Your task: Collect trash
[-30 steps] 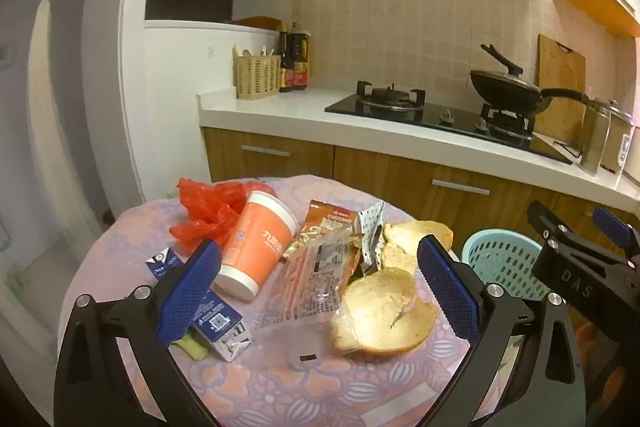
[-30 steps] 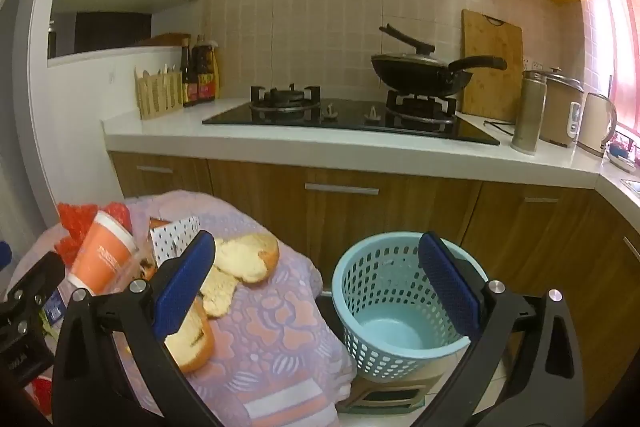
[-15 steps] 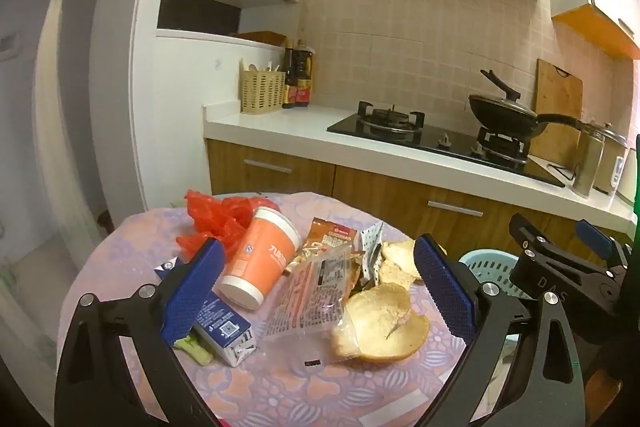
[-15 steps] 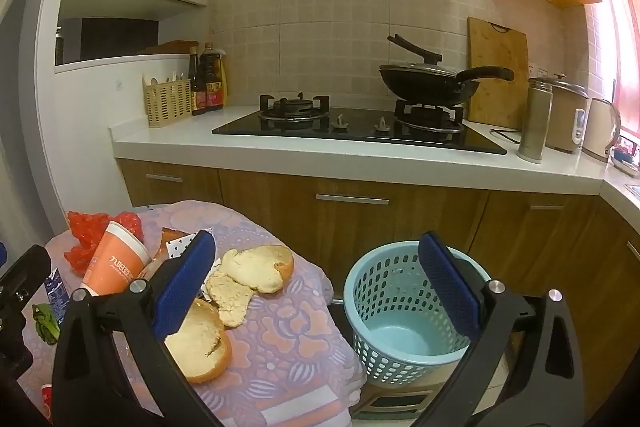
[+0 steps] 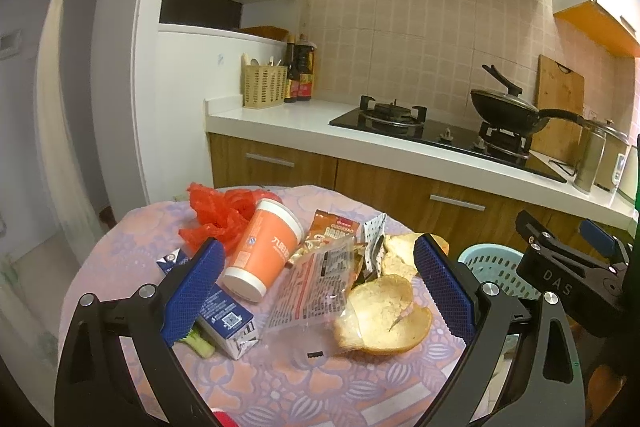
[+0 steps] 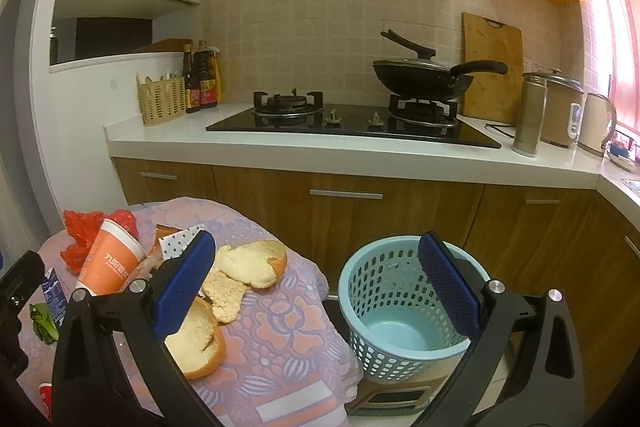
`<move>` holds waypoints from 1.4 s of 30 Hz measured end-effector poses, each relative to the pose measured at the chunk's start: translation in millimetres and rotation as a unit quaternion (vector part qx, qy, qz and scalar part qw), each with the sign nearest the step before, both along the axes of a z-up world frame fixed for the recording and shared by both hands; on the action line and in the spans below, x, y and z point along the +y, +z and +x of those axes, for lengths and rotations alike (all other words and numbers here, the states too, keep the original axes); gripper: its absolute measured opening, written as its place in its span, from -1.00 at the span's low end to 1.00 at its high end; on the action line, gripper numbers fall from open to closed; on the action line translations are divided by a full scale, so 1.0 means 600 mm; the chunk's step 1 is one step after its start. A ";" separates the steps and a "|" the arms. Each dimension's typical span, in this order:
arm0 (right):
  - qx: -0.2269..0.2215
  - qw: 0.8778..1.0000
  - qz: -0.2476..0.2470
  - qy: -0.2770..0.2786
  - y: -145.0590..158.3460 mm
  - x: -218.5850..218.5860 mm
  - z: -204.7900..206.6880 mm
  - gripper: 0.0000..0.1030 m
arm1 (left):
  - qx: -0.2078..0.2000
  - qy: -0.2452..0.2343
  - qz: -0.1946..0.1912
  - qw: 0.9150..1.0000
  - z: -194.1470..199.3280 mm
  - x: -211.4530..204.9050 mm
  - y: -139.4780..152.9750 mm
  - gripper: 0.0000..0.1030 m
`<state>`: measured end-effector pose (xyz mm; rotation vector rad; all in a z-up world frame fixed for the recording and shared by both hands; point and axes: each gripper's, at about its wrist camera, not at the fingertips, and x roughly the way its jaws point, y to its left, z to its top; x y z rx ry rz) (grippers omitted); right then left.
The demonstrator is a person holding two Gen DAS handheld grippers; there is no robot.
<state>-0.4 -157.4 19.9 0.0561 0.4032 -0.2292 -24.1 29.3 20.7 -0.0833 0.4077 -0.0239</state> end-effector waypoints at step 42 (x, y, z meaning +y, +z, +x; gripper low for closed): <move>0.023 0.999 -0.008 -0.030 -0.022 -0.026 0.004 0.88 | 0.014 -0.024 0.013 1.000 0.010 -0.039 -0.021 0.80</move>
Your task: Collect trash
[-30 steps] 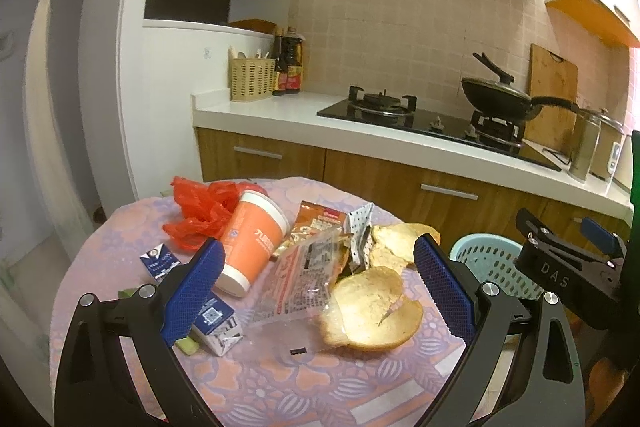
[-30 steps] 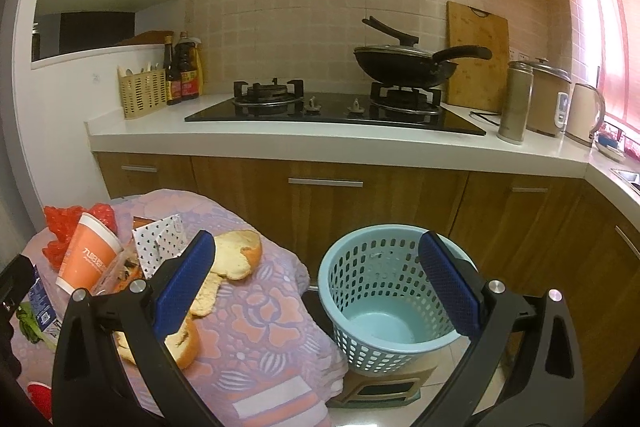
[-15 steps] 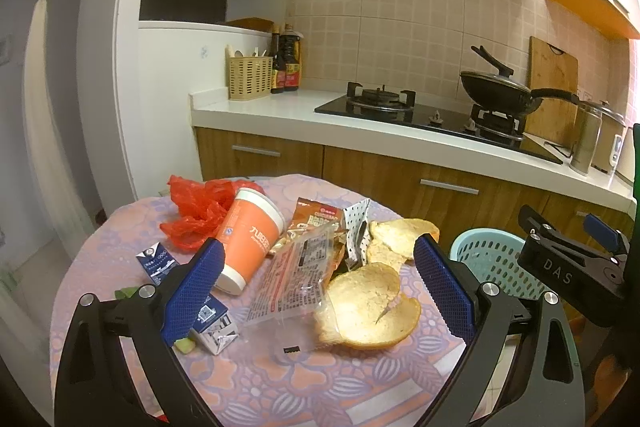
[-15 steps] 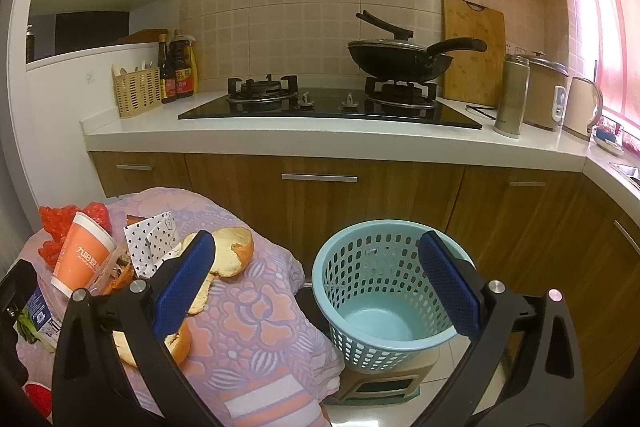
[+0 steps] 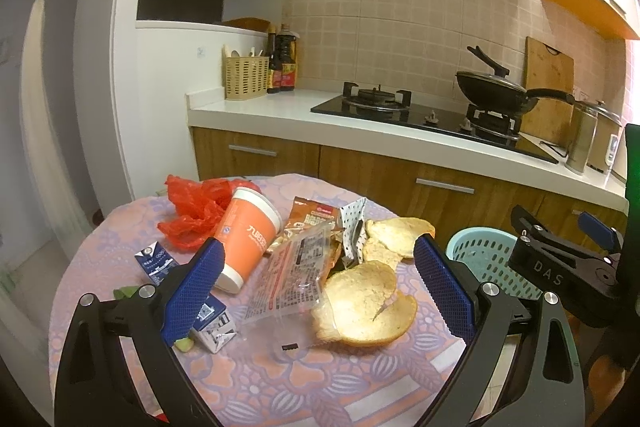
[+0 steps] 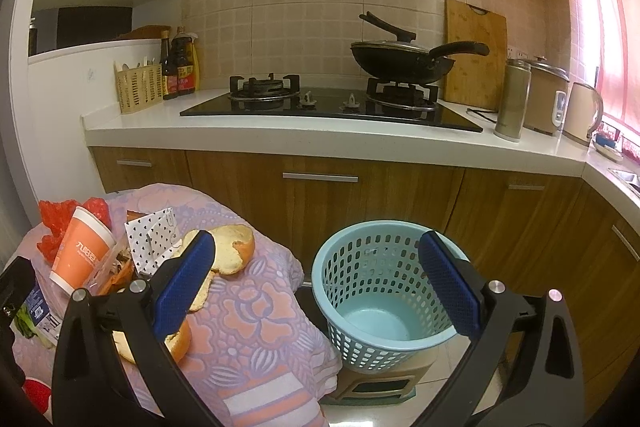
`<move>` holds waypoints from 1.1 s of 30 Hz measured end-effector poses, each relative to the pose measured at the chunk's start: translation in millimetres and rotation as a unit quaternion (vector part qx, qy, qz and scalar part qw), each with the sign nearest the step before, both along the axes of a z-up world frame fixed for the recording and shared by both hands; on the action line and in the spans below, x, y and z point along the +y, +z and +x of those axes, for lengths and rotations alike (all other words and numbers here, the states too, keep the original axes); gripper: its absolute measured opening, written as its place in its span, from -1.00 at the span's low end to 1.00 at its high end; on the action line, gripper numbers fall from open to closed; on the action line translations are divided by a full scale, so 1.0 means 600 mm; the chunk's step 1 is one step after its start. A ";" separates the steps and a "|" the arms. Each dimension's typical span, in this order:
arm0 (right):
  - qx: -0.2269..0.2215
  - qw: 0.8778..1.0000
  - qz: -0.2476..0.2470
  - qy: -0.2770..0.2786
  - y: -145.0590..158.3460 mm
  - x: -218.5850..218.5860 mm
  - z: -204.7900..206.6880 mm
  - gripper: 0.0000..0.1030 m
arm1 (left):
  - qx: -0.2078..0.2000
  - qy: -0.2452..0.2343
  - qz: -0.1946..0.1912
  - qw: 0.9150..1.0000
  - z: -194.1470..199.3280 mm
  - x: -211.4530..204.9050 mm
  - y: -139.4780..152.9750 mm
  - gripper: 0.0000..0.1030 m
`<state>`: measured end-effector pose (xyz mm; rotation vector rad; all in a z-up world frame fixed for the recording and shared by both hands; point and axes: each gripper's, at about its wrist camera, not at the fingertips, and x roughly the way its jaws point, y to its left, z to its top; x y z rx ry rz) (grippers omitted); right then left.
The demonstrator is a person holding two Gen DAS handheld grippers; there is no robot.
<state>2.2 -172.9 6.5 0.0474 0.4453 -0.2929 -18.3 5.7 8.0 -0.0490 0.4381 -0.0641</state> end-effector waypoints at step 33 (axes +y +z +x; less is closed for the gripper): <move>0.058 0.982 0.013 0.178 -0.056 0.103 0.016 -0.15 | 0.137 0.059 -0.121 0.981 -0.116 0.249 -0.081 0.73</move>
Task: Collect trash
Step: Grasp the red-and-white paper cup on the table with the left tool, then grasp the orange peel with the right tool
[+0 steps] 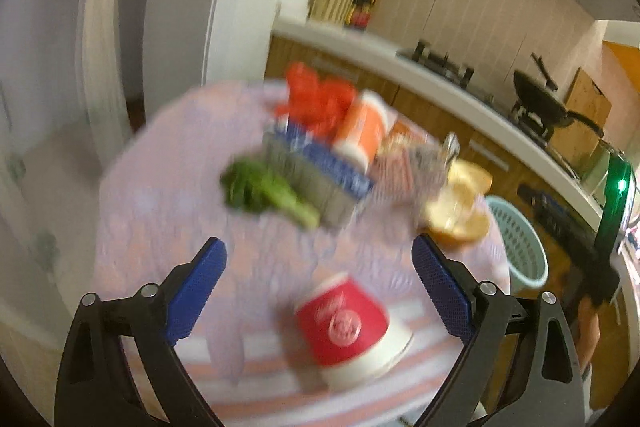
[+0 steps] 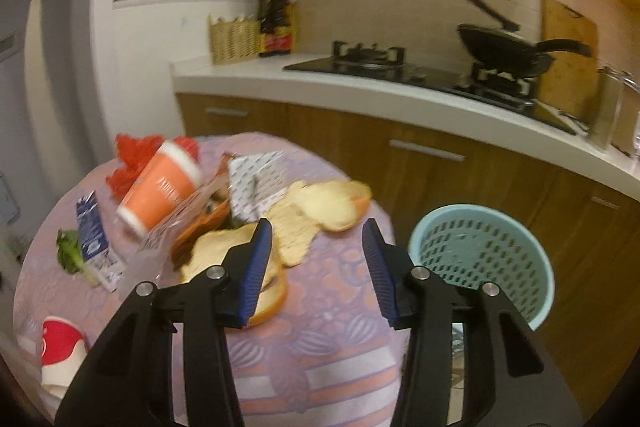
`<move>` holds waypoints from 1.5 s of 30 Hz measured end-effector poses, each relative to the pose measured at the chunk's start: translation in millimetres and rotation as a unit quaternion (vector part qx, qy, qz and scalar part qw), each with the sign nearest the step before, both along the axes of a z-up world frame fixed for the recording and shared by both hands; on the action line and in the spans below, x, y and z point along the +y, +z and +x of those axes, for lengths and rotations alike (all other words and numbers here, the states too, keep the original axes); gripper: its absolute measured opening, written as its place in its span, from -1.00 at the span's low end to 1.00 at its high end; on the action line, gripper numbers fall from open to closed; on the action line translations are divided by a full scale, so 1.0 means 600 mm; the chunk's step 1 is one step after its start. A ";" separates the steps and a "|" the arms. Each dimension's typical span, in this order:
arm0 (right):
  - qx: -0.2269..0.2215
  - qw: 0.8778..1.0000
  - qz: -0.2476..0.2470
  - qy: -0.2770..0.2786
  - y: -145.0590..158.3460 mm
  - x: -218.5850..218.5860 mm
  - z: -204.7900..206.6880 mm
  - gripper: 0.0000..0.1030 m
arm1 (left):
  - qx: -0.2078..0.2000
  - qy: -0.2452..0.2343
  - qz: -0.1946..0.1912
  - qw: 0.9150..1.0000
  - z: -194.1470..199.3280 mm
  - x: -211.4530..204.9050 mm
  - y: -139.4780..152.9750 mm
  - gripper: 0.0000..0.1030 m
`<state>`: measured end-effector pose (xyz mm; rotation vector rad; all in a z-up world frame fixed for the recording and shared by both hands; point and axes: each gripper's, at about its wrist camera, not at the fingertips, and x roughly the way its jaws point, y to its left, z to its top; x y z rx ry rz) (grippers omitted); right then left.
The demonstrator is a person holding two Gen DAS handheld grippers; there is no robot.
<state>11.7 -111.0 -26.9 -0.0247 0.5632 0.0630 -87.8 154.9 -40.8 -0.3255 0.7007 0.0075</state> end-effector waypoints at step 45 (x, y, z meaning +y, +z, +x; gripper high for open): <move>0.201 0.959 0.169 0.105 -0.132 -0.010 0.129 -0.01 | -0.014 -0.078 -0.047 0.996 0.041 -0.069 -0.039 -0.07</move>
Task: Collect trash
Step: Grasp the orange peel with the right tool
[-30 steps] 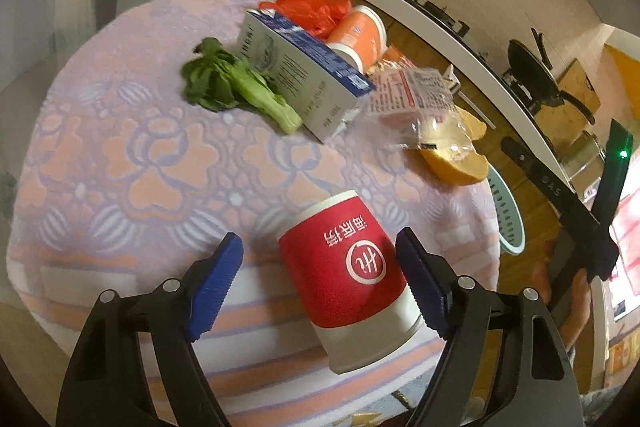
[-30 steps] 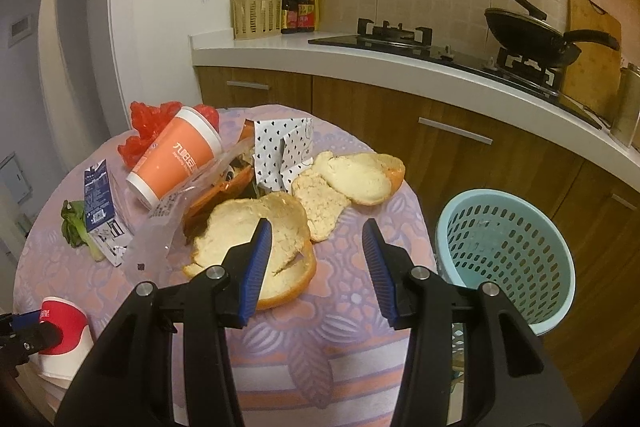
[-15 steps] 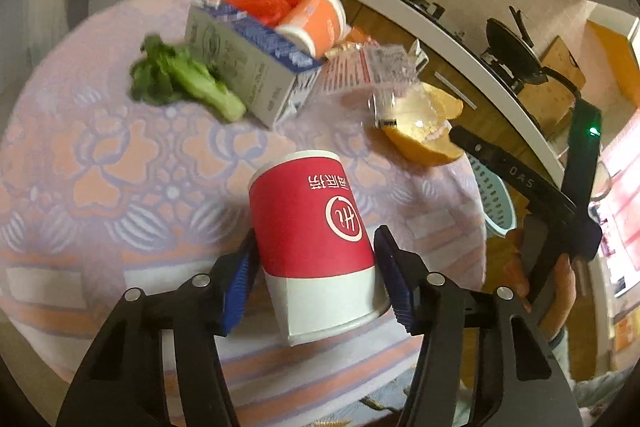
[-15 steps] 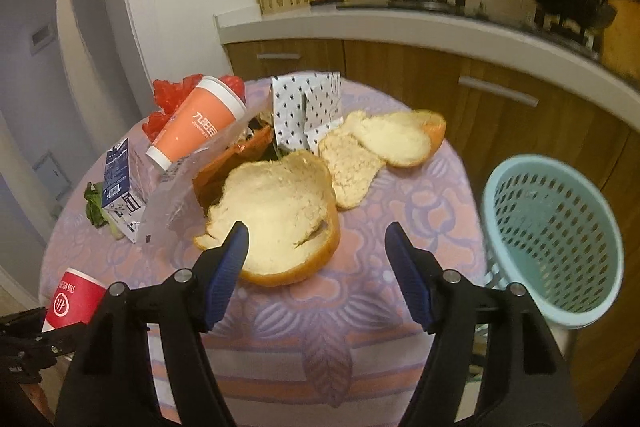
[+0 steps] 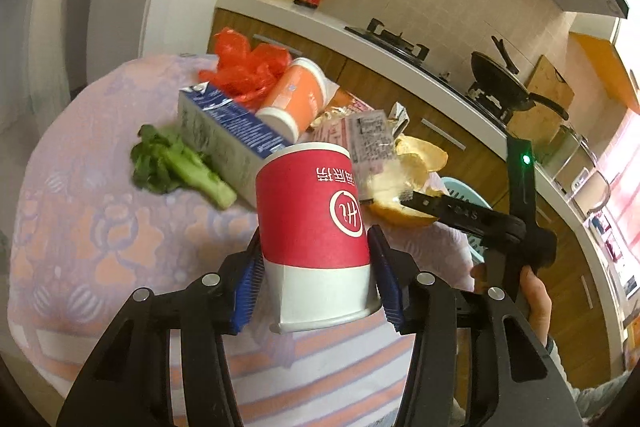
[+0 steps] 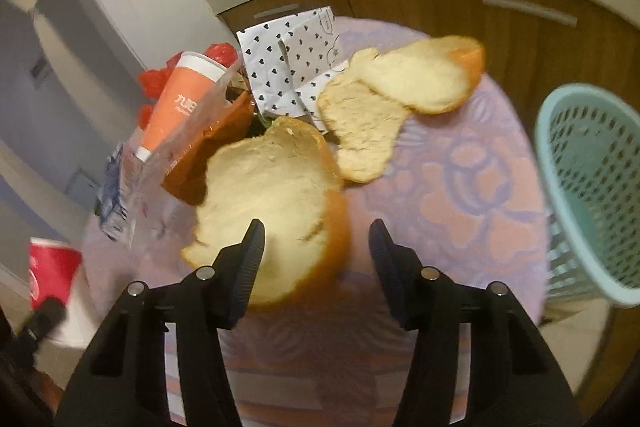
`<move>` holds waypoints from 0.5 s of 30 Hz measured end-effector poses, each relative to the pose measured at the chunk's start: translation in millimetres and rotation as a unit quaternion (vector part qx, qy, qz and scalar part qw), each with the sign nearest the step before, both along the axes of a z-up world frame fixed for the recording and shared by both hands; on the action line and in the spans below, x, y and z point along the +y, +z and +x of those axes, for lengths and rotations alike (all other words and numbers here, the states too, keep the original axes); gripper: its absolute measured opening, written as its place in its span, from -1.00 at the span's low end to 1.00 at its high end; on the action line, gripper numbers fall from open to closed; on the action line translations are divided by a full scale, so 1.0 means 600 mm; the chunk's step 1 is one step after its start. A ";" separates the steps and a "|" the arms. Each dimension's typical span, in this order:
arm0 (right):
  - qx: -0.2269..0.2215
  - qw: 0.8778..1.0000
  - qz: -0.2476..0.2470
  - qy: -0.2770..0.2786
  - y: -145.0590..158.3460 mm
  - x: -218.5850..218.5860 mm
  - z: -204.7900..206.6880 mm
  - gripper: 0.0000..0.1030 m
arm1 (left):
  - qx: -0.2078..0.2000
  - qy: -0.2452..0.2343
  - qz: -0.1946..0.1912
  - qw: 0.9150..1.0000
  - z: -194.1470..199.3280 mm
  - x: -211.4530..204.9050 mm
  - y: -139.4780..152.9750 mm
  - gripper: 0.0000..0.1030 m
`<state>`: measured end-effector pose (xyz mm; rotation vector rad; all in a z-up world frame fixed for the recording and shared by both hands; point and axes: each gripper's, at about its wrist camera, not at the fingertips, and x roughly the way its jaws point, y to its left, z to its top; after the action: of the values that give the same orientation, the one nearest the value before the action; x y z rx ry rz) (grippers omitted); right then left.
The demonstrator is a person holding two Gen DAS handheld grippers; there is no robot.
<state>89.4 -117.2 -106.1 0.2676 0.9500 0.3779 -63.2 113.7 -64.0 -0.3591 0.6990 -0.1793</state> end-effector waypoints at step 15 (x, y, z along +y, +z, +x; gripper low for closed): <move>-0.076 0.995 -0.058 -0.019 0.039 -0.008 -0.035 -0.86 | -0.046 -0.013 0.012 0.999 0.013 -0.020 0.049 -0.07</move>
<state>68.4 -121.9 -82.5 0.1484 0.8123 0.3023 -55.6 101.6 -34.5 -0.3168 0.6142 -0.2099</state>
